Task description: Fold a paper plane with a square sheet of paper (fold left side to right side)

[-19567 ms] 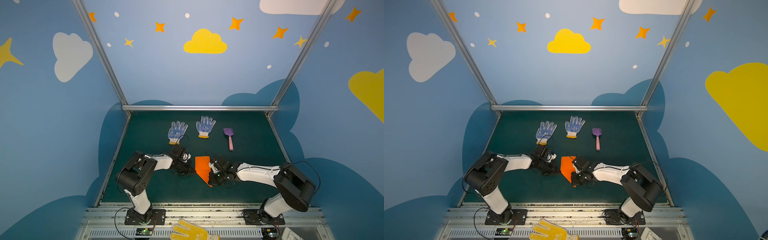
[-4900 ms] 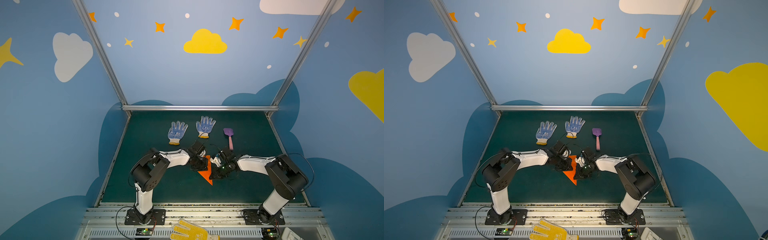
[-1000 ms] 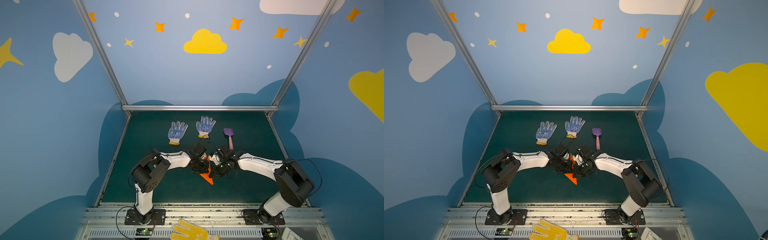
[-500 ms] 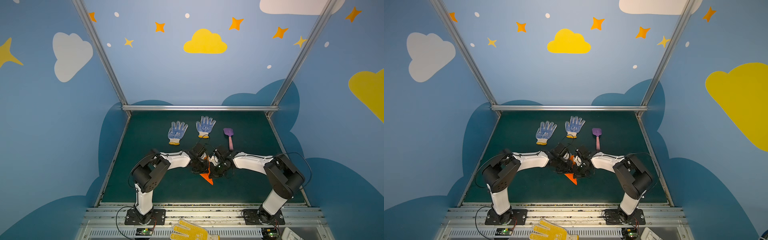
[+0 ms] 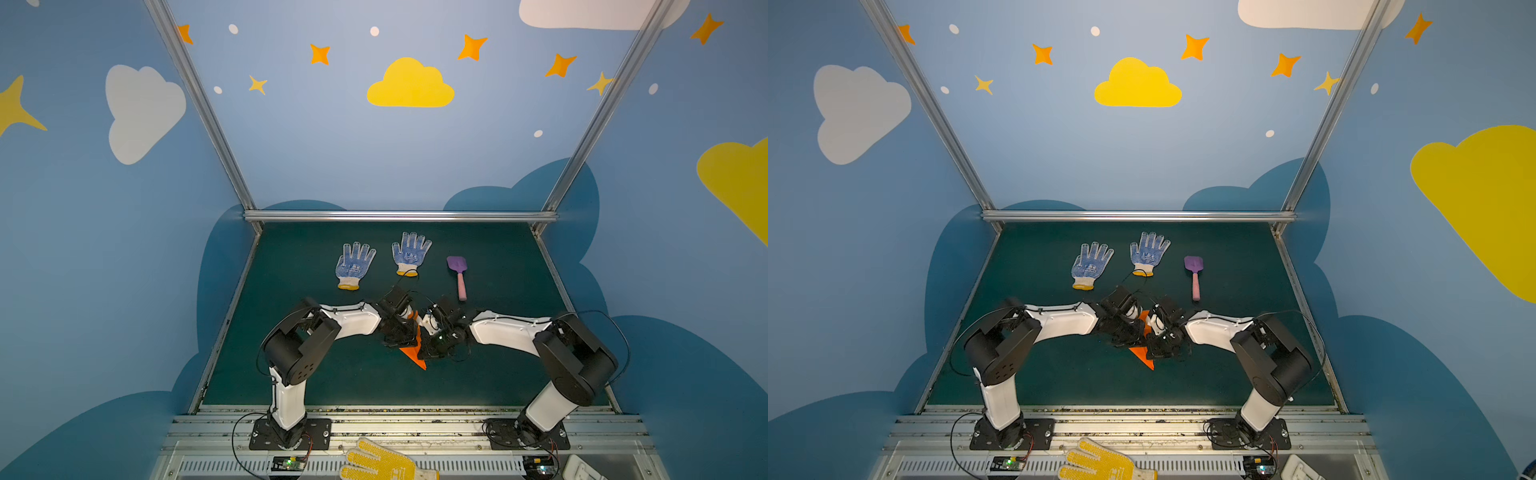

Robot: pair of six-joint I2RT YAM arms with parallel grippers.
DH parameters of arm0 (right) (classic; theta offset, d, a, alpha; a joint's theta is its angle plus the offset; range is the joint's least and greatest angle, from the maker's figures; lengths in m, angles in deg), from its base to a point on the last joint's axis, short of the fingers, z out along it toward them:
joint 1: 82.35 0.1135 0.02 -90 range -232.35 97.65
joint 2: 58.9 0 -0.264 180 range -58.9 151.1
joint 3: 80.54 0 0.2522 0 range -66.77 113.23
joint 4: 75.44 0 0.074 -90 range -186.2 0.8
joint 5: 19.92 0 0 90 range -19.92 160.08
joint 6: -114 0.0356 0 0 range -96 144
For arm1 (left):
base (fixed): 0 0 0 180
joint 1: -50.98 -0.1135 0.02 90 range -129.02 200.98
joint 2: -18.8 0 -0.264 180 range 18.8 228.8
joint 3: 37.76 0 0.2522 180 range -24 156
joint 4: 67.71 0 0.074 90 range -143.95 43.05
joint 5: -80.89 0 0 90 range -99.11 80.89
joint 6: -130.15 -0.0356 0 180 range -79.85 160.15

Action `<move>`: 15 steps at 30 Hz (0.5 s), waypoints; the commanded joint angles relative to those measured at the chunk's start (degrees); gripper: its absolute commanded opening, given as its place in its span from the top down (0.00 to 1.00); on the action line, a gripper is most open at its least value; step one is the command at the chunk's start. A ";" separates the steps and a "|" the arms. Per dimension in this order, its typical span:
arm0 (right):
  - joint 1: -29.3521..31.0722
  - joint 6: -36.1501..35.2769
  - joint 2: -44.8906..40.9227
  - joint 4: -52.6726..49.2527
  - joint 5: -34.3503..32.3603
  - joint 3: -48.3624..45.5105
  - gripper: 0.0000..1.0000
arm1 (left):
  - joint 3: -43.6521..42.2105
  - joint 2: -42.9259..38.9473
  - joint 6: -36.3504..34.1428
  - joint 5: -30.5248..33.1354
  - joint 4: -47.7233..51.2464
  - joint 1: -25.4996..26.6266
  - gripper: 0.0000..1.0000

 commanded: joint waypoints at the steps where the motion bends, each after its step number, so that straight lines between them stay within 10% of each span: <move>1: 1.41 -0.04 0.13 -4.59 -2.12 -3.39 1.00 | -1.56 0.73 0.08 3.97 2.07 -0.70 0.96; 15: 2.07 2.34 -3.67 -3.68 -3.65 -9.61 1.00 | -2.00 0.27 -0.24 4.27 2.25 -1.10 0.96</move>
